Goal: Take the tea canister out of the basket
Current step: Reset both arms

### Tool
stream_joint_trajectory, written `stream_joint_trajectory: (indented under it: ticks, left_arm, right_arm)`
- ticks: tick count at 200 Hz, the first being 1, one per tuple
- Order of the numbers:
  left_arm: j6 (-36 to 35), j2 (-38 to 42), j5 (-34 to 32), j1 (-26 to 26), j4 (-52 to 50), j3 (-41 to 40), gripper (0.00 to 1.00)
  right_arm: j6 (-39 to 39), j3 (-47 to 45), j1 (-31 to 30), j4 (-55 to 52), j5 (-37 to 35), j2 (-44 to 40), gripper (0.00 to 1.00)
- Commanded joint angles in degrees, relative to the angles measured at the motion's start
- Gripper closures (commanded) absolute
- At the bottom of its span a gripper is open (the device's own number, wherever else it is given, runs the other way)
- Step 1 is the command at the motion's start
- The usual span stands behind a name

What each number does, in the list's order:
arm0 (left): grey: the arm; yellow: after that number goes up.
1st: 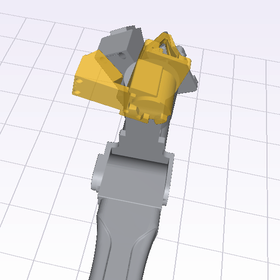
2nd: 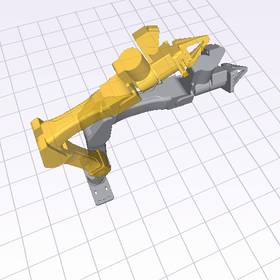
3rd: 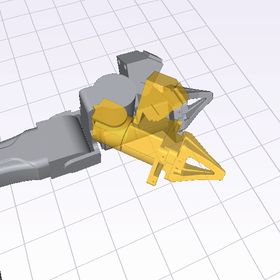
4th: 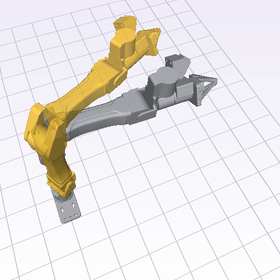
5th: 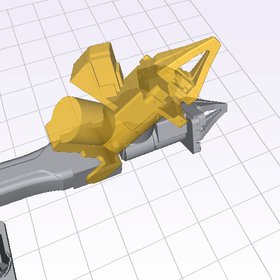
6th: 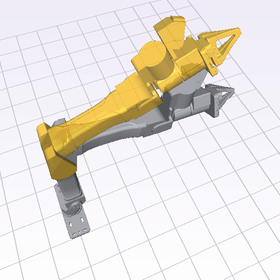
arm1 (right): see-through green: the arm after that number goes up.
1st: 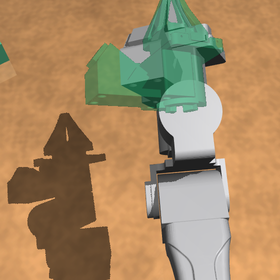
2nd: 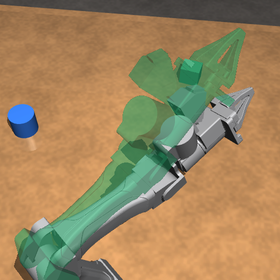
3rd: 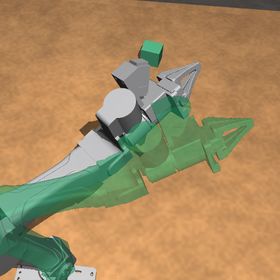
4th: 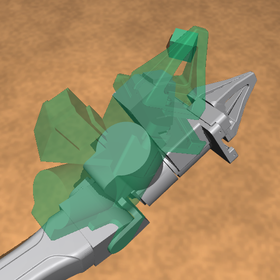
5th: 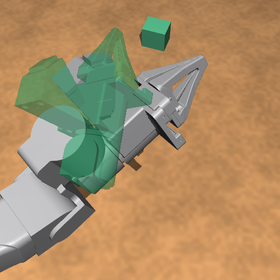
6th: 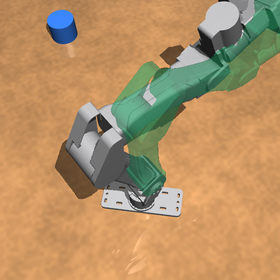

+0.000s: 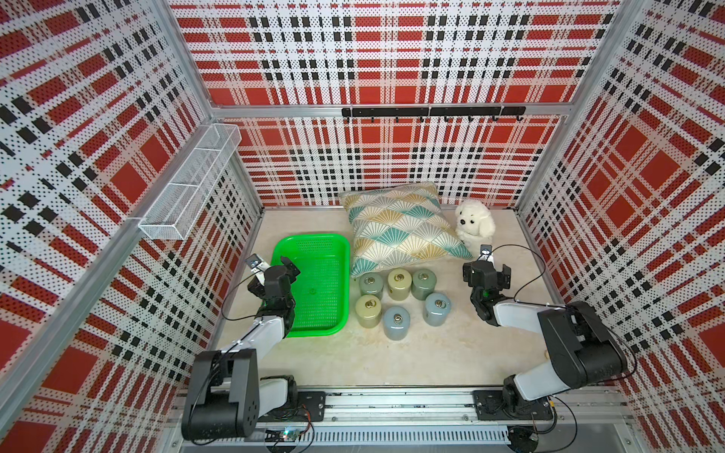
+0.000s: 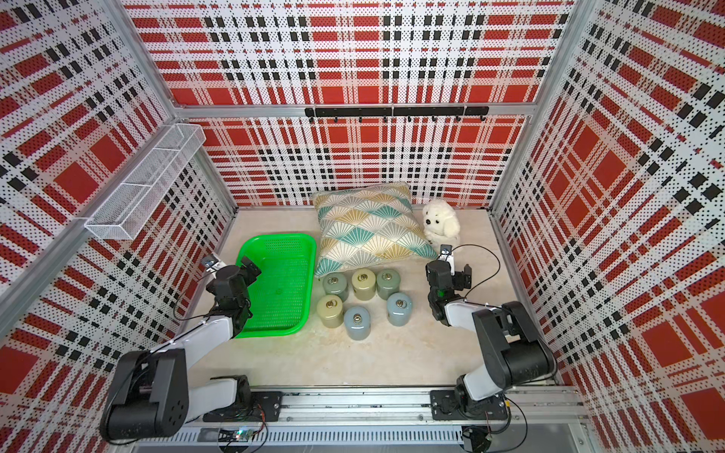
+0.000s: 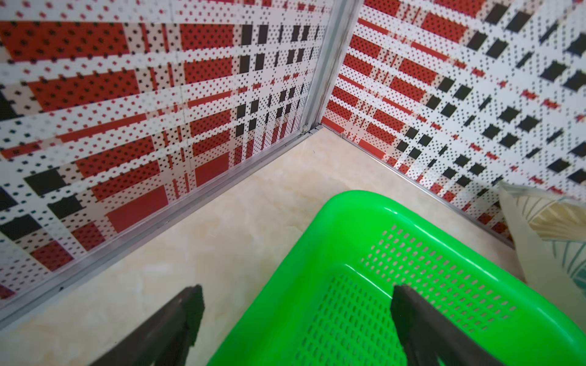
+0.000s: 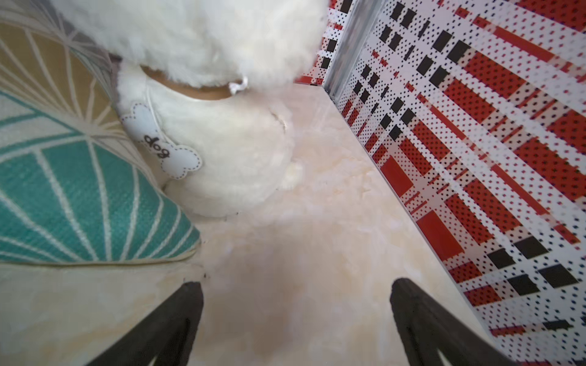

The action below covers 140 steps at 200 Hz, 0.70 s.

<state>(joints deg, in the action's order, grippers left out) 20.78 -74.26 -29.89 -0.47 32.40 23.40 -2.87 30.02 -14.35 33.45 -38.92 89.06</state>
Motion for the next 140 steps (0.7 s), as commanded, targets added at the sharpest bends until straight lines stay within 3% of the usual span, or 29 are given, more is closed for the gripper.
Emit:
stream_joint_trajectory:
  ticks: [1,32,59,89,99,108,118,140]
  left_arm:
    - [-8.6,-4.0,-7.5,-3.6,14.8,-3.1,0.01]
    - [-14.4,-8.3,-4.8,-4.7,25.0,-4.3,0.01]
    - [-14.4,-11.3,0.1,-2.3,37.8,-8.9,0.01]
    - [-15.8,-12.0,7.0,-1.5,37.5,-9.2,0.01]
    - [-17.2,-14.4,9.3,-1.6,45.0,-11.4,0.01]
    - [-17.1,-15.8,8.8,-1.7,49.8,-12.8,0.01]
    - [-16.6,-15.2,8.4,-1.5,48.5,-12.7,0.01]
    - [-16.8,-15.4,7.3,-1.9,48.3,-12.4,0.01]
  right_arm:
    - [2.8,-1.5,2.4,10.1,4.7,0.0,0.0]
    - [-0.1,-5.4,6.9,15.8,13.3,-1.1,0.0]
    - [-2.5,-9.7,8.7,21.8,15.0,-2.6,0.0]
    - [-1.5,-11.5,9.1,25.0,18.9,-2.4,0.0]
    - [-1.6,-13.1,9.3,28.8,19.3,-1.1,0.0]
    - [-1.1,-14.3,9.3,34.2,18.3,0.8,0.0]
    - [-2.7,-13.1,9.6,28.0,18.4,-1.1,0.0]
    - [-2.7,-13.2,10.0,28.8,19.0,-0.9,0.0]
